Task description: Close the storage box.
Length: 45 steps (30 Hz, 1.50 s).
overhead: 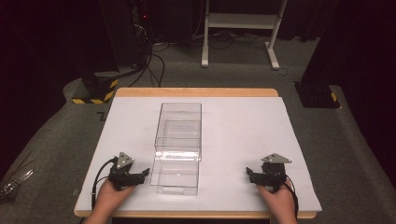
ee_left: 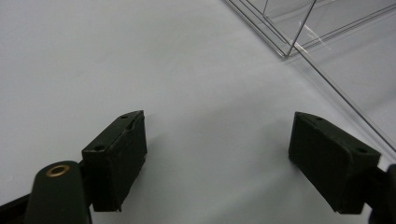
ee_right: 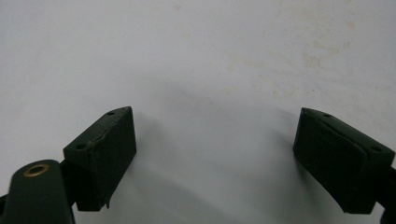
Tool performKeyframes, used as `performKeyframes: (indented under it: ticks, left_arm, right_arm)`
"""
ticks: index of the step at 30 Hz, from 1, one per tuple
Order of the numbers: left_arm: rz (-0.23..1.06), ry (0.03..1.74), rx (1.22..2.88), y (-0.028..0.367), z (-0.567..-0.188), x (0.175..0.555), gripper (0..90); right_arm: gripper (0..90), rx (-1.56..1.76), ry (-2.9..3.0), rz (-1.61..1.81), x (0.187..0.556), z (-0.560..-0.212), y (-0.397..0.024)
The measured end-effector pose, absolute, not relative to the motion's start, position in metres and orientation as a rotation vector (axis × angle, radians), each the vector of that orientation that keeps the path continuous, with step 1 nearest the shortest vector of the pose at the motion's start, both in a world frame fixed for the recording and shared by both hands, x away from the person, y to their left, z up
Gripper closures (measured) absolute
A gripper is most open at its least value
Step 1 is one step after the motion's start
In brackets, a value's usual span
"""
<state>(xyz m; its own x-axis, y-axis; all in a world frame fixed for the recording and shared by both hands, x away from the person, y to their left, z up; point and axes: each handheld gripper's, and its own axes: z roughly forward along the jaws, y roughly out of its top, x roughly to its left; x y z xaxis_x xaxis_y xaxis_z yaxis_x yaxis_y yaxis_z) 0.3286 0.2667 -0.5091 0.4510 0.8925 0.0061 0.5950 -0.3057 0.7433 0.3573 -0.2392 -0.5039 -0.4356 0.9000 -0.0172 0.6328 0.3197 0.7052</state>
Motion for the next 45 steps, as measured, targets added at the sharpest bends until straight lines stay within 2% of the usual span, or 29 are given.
performKeyframes:
  ticks: [30, 34, 45]
  left_arm:
    - [0.552, 1.242, 2.026, 0.267, -0.508, 0.329, 19.5]
    - [0.548, 1.235, 2.026, 0.267, -0.508, 0.33, 15.4]
    - [0.54, 1.208, 1.962, 0.276, -0.496, 0.323, 15.4]
  right_arm:
    - [13.3, 1.359, 2.181, 0.889, 0.357, -0.504, -0.239]
    - [13.3, 1.36, 2.182, 0.89, 0.357, -0.504, -0.239]
    - [13.3, 1.361, 2.181, 0.891, 0.357, -0.504, -0.239]
